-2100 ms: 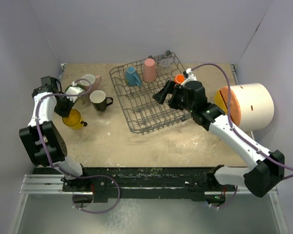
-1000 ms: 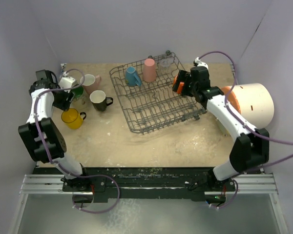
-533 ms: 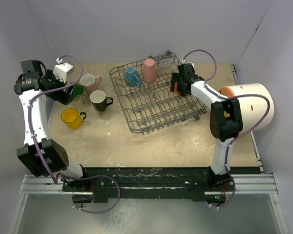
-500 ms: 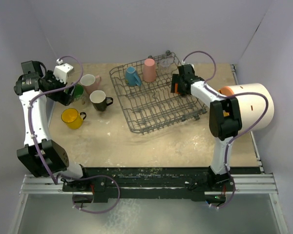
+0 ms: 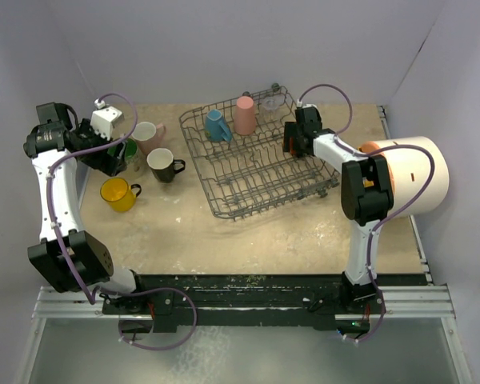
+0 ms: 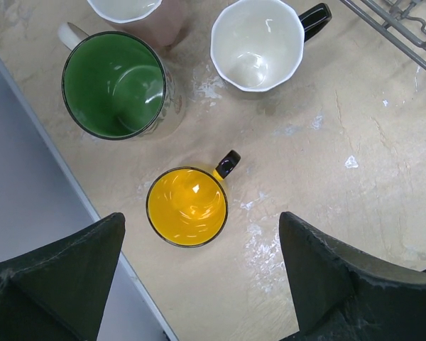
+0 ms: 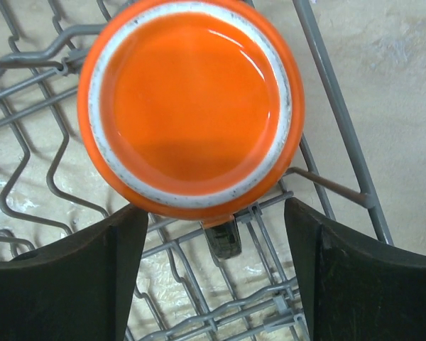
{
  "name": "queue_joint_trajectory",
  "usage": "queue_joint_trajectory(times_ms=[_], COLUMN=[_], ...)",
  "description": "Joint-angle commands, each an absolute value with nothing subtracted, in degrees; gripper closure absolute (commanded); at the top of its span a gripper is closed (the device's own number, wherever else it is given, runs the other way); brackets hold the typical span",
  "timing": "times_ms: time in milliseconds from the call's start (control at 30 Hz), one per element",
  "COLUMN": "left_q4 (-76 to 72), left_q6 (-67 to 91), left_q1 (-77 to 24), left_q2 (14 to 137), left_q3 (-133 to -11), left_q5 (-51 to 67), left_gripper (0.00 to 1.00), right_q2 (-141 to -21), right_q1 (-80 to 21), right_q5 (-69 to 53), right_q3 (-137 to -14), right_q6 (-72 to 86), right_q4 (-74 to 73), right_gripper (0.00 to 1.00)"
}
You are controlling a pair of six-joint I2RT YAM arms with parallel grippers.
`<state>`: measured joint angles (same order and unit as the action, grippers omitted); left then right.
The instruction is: Unload the cups from the dish rack
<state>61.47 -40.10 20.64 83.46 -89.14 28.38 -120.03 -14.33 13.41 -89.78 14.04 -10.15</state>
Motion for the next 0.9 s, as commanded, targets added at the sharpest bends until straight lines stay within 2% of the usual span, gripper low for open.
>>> queue_joint_trajectory(times_ms=[0,200,433,767,867], left_q4=[61.8,61.7,62.6,63.7,64.0], left_q6=[-40.8,-40.7,-40.3,-41.1,-41.8], left_q1=[21.1,21.1,21.1,21.1,21.1], left_q2=[83.0,82.5,82.3,80.7,80.2], left_q3=[-90.4,-90.2,-91.5,-91.0,-90.1], left_q5=[30.5,30.9,31.4,32.8,34.1], left_gripper=[0.09,0.09,0.09,0.10,0.09], right_q2=[-119.8,-118.0,-117.0,-111.5,-109.5], right_q1=[-14.4,-14.6,-16.0,-19.7,-20.0], right_q5=[13.2,13.0,13.3,16.8,17.6], right_q3=[-89.6,-85.5,-83.4,-80.8,-80.6], right_q6=[11.9,10.2,9.8,8.6,9.0], right_q4=[-5.3,1.1,2.4,4.7,4.6], right_gripper=[0.23,0.39,0.54,0.99,1.00])
